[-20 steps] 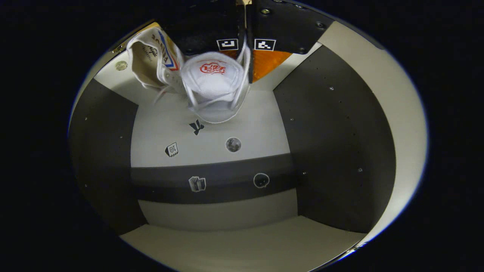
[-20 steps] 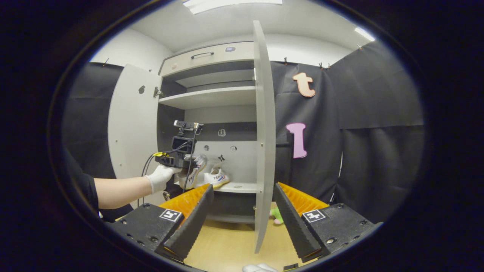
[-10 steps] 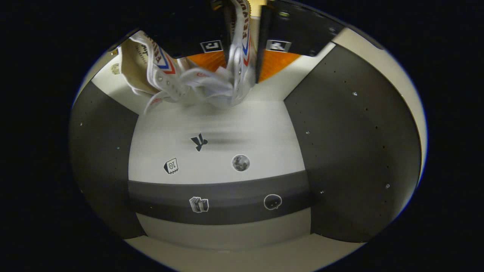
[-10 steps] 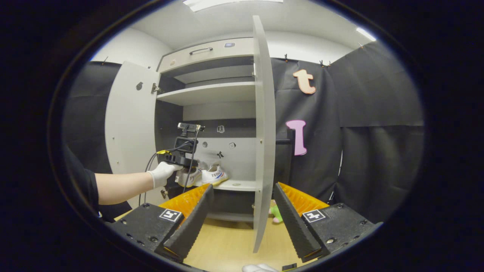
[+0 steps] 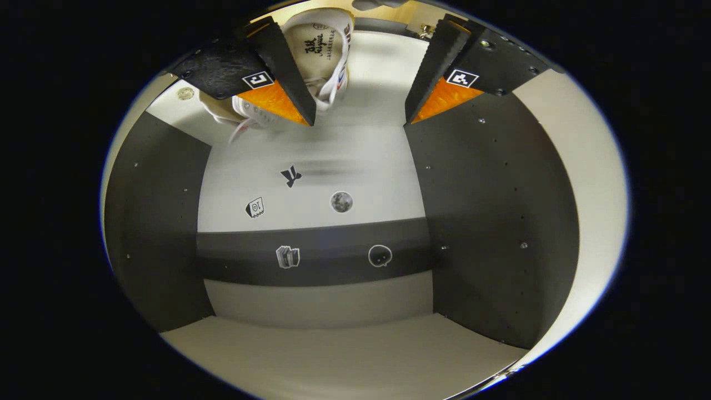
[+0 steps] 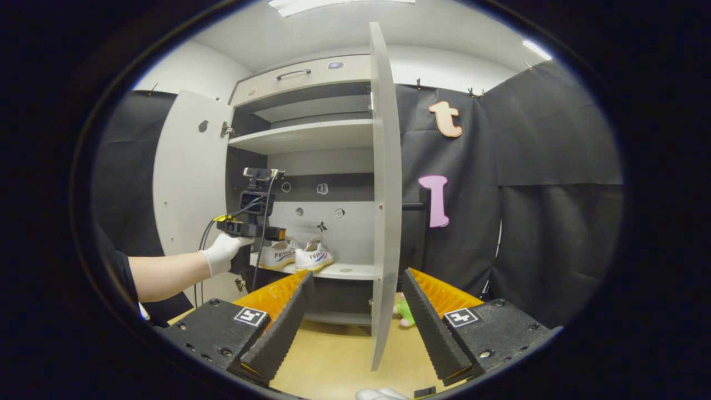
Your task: Grab one shoe with the right hand and put it into the shoe cabinet, grab the other shoe with the left hand and put it into the shoe cabinet; then close the right door with the right hand and the left door with the left hand.
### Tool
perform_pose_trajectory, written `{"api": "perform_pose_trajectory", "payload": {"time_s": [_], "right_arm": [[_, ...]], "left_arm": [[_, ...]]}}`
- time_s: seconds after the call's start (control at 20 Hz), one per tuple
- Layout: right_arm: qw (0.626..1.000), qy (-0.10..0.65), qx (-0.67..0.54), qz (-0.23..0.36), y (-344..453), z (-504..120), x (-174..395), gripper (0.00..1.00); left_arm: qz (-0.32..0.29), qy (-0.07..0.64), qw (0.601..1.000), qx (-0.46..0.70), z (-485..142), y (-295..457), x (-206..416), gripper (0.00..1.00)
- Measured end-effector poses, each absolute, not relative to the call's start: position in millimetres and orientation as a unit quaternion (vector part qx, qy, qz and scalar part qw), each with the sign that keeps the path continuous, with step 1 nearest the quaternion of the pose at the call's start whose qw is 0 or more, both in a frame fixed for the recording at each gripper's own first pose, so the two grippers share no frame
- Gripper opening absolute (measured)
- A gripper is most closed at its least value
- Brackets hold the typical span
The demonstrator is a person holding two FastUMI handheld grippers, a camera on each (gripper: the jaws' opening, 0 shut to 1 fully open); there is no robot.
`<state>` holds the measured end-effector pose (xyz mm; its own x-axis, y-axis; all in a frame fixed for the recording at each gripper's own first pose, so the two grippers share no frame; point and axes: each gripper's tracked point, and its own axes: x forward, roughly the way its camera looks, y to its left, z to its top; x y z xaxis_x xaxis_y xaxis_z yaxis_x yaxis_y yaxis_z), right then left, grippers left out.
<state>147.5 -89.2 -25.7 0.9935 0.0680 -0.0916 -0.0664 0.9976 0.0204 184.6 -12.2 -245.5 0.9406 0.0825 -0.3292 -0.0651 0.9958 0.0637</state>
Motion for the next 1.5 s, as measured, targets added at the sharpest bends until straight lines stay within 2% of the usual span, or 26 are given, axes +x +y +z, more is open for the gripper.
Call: {"api": "perform_pose_trajectory", "payload": {"time_s": [0.3, 0.35, 0.4, 0.65, 0.7, 0.75, 1.2, 1.25, 1.3, 1.5], "right_arm": [[0.999, 0.039, 0.011, 0.032, -90.7, -22.2, 145.7, 1.00], [0.999, 0.038, 0.009, 0.030, -93.5, -21.9, 145.7, 1.00], [0.999, 0.037, 0.008, 0.027, -97.0, -22.7, 145.5, 1.00], [0.999, 0.037, 0.014, -0.008, -131.5, -22.6, 149.2, 1.00], [0.999, 0.038, 0.015, -0.017, -141.6, -24.7, 149.5, 1.00], [0.999, 0.039, 0.015, -0.027, -151.1, -26.2, 149.5, 1.00], [0.994, 0.057, 0.021, -0.089, -216.9, -39.4, 175.2, 1.00], [0.994, 0.055, 0.018, -0.091, -223.5, -38.3, 180.8, 1.00], [0.994, 0.055, 0.018, -0.092, -226.6, -36.5, 185.9, 1.00], [0.995, 0.047, 0.022, -0.081, -226.3, -27.8, 207.9, 1.00]], "left_arm": [[0.023, 0.122, 0.992, 0.034, -204.7, -18.4, 135.9, 0.97], [0.018, 0.109, 0.993, 0.036, -196.2, -20.2, 123.1, 1.00], [0.015, 0.097, 0.994, 0.037, -189.0, -22.9, 108.3, 0.96], [-0.003, 0.071, 0.997, 0.032, -178.8, -34.9, 30.8, 0.96], [-0.007, 0.068, 0.997, 0.027, -179.2, -38.4, 16.3, 1.00], [-0.007, 0.070, 0.997, 0.022, -181.3, -39.9, -1.6, 0.96], [0.008, 0.070, 0.997, 0.002, -187.3, -34.8, -116.2, 0.96], [0.008, 0.074, 0.997, -0.004, -190.9, -36.5, -123.3, 1.00], [0.011, 0.070, 0.998, -0.002, -192.1, -36.7, -127.2, 0.96], [0.012, 0.079, 0.997, -0.004, -199.3, -41.7, -134.7, 0.96]]}}
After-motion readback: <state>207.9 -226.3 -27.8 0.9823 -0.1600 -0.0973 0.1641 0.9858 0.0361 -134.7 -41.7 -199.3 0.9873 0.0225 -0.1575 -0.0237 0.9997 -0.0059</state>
